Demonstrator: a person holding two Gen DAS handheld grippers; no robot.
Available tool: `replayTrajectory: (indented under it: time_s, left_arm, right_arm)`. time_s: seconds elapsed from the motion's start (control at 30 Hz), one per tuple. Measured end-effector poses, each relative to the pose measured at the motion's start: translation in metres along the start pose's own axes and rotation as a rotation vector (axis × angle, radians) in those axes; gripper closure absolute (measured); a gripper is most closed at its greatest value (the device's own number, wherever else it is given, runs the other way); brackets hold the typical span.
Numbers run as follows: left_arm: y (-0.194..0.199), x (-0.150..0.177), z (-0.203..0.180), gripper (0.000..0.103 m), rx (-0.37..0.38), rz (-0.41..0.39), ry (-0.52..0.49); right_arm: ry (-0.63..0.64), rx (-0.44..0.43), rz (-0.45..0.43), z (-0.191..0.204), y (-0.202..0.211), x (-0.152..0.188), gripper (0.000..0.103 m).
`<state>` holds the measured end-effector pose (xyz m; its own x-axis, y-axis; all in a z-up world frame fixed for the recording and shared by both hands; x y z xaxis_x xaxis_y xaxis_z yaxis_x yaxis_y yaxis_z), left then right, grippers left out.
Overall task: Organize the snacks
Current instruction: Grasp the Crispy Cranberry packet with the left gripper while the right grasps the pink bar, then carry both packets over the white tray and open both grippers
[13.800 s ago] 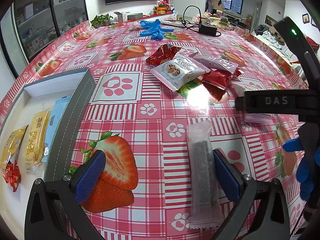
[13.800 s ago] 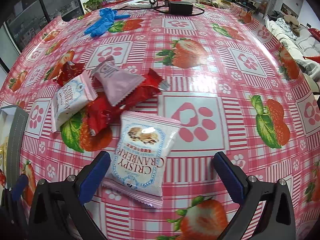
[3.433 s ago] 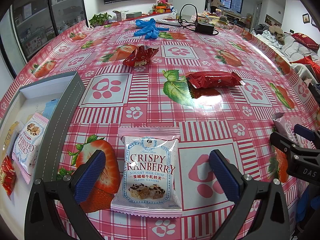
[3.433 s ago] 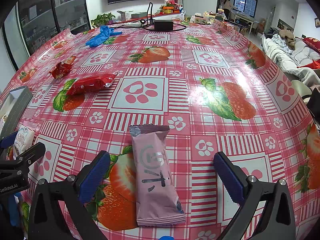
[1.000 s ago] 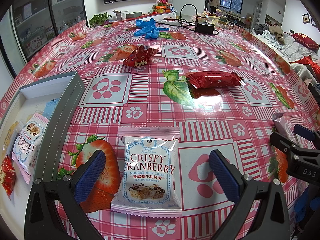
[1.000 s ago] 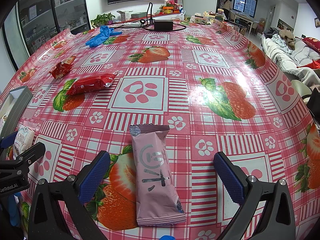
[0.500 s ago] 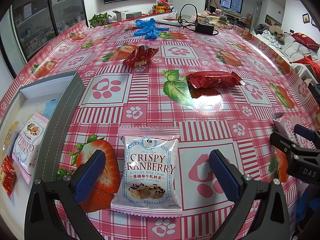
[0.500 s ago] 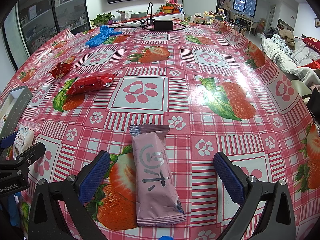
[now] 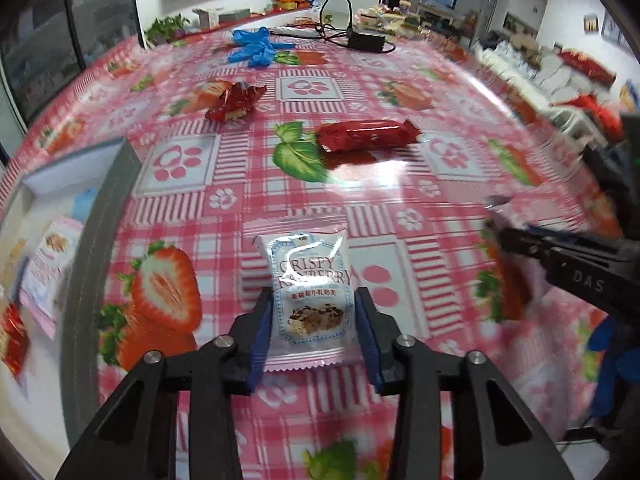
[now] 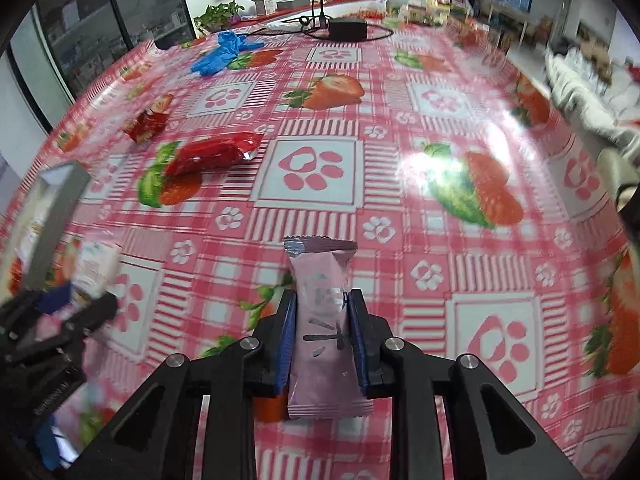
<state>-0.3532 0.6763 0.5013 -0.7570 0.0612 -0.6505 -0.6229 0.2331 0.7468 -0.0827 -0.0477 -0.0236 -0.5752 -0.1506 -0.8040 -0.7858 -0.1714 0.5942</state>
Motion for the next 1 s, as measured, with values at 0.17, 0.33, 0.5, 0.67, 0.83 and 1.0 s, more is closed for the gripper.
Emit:
replayTrajectory:
  time_s: [0.17,0.33,0.5,0.67,0.83,1.0]
  left_arm:
    - [0.031,-0.01,0.007,0.061,0.033,-0.046,0.035]
    - [0.068,-0.03,0.03,0.061,0.02,-0.104,0.057]
    - [0.104,-0.053,0.073,0.061,-0.036,-0.157,0.076]
    - [0.135,-0.059,0.128,0.061,-0.144,-0.197,0.119]
    - [0.131,-0.031,0.175,0.061,-0.225,-0.153,0.206]
    - [0.121,0.006,0.205,0.061,-0.275,-0.093,0.264]
  right_arm:
    - [-0.062,-0.096,-0.005,0.01,0.019,-0.002,0.076]
    - [-0.05,-0.179,-0.028,0.043,0.033,-0.017,0.076]
    - [-0.013,-0.279,-0.043,0.091,0.044,-0.036,0.076]
    - [0.038,-0.389,-0.041,0.153,0.049,-0.054,0.076]
    - [0.111,-0.461,-0.006,0.216,0.041,-0.053,0.076]
    - [0.186,-0.51,0.041,0.273,0.028,-0.041,0.076]
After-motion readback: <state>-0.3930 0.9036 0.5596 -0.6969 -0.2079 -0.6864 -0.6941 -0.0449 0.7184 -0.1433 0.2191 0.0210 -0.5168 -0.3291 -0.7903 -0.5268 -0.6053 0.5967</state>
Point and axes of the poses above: each gripper's, at about its wrist camera, not at the fingertips, and y roughly against the way its jaws point, z to its left, x to its underside, the point moved 3 cm from there along -y, roughly the way its jaws point, and after that the axes turned 12 degrees about -z, right-handed, at the moved point
